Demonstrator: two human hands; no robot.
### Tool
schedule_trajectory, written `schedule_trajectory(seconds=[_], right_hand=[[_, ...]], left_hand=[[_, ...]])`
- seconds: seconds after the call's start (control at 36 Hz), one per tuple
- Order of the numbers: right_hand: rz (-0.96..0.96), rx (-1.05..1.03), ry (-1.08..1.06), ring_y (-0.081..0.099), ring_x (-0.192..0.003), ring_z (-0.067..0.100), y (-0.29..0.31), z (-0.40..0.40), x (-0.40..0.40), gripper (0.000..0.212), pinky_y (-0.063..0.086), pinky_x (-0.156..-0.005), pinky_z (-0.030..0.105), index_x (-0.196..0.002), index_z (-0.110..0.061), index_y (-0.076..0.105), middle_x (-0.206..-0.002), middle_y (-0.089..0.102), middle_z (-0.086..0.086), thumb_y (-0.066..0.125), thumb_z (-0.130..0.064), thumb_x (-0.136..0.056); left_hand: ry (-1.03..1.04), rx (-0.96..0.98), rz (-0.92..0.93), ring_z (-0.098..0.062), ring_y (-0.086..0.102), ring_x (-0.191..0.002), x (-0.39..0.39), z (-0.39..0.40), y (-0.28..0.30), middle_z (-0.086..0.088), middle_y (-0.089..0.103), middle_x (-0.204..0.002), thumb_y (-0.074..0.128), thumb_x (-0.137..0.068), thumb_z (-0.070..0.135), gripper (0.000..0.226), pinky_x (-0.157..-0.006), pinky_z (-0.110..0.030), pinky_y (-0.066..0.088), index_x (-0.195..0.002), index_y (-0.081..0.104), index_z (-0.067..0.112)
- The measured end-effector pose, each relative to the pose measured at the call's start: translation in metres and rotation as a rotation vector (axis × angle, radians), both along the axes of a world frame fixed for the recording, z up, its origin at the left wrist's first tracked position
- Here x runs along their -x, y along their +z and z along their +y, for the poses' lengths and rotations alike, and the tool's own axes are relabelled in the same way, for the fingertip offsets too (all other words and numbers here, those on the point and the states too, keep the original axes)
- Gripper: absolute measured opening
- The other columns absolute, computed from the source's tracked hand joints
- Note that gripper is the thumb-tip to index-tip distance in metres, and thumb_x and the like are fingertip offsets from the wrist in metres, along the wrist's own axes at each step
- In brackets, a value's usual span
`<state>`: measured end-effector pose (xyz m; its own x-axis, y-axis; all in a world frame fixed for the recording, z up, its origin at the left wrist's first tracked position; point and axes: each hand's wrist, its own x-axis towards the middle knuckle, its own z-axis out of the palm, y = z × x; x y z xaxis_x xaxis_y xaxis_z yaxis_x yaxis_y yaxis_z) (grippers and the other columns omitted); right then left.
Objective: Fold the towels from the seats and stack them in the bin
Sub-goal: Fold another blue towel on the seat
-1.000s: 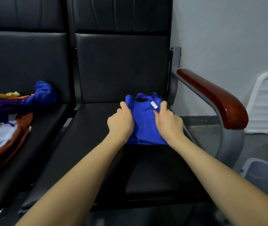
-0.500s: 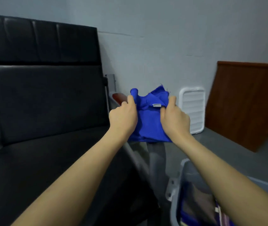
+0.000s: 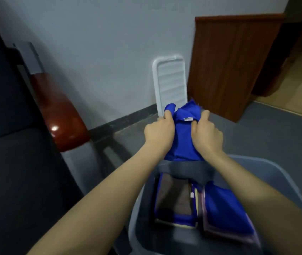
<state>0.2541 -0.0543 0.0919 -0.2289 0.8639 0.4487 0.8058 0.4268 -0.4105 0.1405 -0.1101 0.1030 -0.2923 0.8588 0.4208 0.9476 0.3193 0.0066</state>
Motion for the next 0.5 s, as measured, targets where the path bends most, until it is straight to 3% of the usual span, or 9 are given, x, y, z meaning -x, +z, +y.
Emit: schedule_trajectory(seconds=[0.11,0.36,0.5], right_hand=[[-0.069,0.148,-0.060,0.062,-0.086,0.040,-0.059,0.020,-0.032,0.026,0.040,-0.065,0.040,-0.115,-0.003,0.037,-0.098,0.065,0.019,0.036,-0.024,-0.101],[-0.126,0.506,-0.095,0.060,-0.093,0.038,-0.186,0.032,-0.057,0.030,0.039,-0.067,0.038,-0.114,-0.004,0.037,-0.106,0.063,0.018,0.033,-0.031,-0.102],[-0.116,0.604,-0.008,0.061,-0.089,0.037,-0.237,0.025,-0.054,0.028,0.036,-0.062,0.034,-0.112,-0.003,0.039,-0.099,0.064,0.016,0.038,-0.030,-0.102]], left_hand=[[0.005,0.138,-0.091,-0.029,0.065,-0.091,-0.023,0.026,-0.062,-0.009,0.062,-0.108,0.030,-0.104,0.018,0.023,-0.060,-0.034,0.034,-0.123,0.036,0.006],[0.062,0.454,-0.220,-0.030,0.064,-0.090,-0.036,0.034,-0.183,-0.011,0.061,-0.110,0.033,-0.101,0.012,0.027,-0.061,-0.034,0.039,-0.127,0.032,0.005],[0.112,0.564,-0.223,-0.032,0.063,-0.098,-0.029,0.025,-0.222,-0.013,0.058,-0.116,0.031,-0.102,0.011,0.027,-0.066,-0.035,0.040,-0.128,0.031,0.003]])
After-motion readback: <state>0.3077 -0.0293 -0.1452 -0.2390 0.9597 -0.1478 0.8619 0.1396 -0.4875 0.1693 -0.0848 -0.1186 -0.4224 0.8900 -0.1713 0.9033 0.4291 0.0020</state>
